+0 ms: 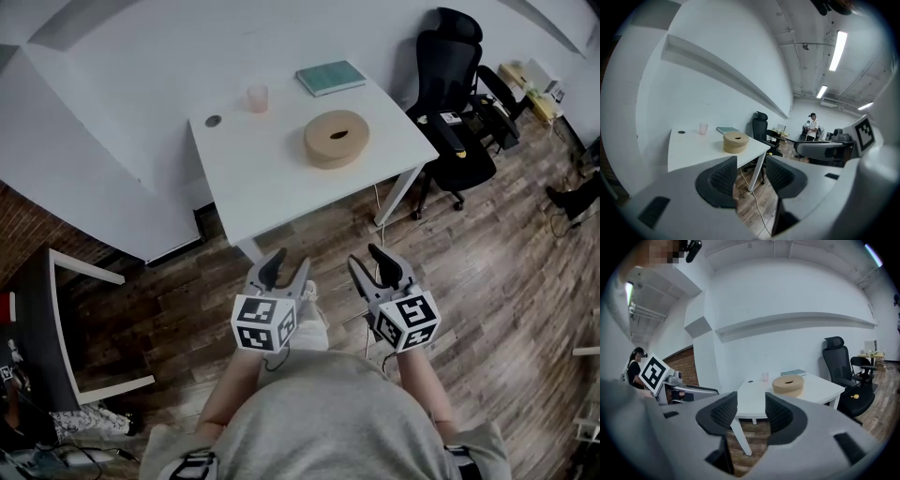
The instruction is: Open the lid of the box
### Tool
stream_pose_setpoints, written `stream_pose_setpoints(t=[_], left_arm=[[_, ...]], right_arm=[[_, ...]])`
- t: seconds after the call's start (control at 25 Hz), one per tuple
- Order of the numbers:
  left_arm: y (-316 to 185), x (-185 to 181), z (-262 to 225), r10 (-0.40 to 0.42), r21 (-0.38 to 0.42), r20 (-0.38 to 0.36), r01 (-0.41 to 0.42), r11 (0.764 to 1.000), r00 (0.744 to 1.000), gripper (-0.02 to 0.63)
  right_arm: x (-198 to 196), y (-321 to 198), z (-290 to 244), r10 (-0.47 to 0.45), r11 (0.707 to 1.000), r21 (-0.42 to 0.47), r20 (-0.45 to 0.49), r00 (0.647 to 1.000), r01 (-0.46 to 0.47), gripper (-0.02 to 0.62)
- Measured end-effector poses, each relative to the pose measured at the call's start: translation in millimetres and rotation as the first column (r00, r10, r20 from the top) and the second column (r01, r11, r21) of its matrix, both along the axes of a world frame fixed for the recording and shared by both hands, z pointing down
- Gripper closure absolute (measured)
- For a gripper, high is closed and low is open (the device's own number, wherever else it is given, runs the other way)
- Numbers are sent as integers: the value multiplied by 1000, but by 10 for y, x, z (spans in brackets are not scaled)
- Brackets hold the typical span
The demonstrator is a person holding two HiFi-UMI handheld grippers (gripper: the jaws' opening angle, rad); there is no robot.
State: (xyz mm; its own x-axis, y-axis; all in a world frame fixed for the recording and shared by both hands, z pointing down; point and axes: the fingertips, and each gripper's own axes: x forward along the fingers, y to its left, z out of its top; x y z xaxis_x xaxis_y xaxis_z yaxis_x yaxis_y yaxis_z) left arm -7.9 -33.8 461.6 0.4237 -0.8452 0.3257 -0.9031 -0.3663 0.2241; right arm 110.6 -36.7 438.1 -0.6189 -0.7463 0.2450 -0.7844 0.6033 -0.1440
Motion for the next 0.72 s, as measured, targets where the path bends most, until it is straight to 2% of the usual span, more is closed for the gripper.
stream_pose_setpoints(t=[0.72], left_arm=[[-1642, -92, 18, 53, -24, 1, -53, 998, 999, 426]], right_arm=[[-153, -1606, -70, 25, 1000, 1, -38, 999, -25, 410]])
